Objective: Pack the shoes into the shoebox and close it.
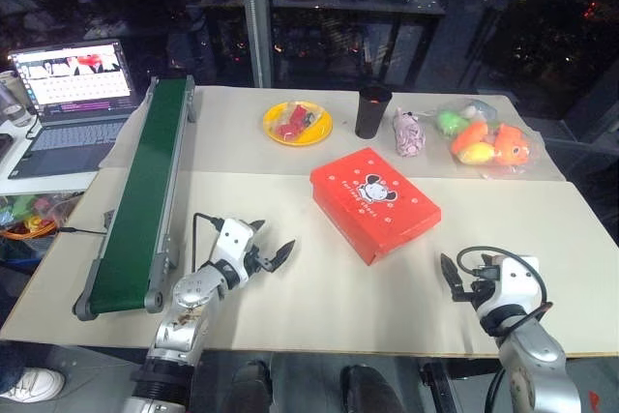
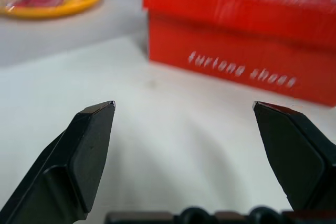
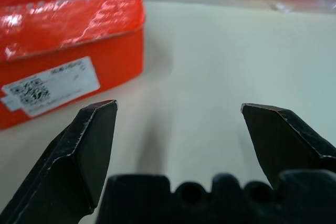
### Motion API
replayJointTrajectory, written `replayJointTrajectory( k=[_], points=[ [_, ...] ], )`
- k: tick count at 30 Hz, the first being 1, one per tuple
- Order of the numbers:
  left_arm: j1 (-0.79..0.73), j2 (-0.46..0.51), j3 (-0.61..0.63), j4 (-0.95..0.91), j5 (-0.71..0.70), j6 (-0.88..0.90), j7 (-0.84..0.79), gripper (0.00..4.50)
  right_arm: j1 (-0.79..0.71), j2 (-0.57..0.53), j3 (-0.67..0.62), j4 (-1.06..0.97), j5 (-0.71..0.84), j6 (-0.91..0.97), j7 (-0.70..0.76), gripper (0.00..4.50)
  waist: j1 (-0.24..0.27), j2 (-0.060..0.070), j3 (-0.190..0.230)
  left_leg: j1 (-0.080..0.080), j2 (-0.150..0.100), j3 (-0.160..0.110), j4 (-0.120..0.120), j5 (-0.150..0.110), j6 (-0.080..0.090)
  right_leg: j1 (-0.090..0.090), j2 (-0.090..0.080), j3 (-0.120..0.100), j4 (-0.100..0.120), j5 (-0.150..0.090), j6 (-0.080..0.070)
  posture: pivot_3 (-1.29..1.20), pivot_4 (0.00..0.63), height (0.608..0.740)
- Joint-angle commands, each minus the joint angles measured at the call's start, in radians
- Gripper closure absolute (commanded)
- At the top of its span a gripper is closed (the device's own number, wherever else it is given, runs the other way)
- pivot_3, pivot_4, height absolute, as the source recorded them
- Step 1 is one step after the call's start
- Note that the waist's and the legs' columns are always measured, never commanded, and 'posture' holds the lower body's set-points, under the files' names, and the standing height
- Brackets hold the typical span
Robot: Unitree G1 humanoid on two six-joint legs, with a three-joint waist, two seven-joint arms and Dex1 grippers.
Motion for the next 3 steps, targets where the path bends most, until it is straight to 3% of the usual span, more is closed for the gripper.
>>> replayJointTrajectory(
  k=[1,3],
  points=[
    [0.012,-0.003,0.012,0.027,0.019,-0.087,0.009,0.00,-0.024,-0.012,0.000,0.019,-0.007,-0.058,0.009,0.07,0.000,0.000,0.000,0.000,0.000,0.000,0.000,0.000,0.000,0.000,0.000,0.000,0.000,0.000,0.000,0.00,0.150,0.736],
    [0.013,0.000,0.013,0.041,0.030,-0.101,0.013,0.00,-0.033,-0.016,0.003,0.036,-0.007,-0.067,0.010,0.07,0.000,0.000,0.000,0.000,0.000,0.000,0.000,0.000,0.000,0.000,0.000,0.000,0.000,0.000,0.000,0.00,0.150,0.736]
  ],
)
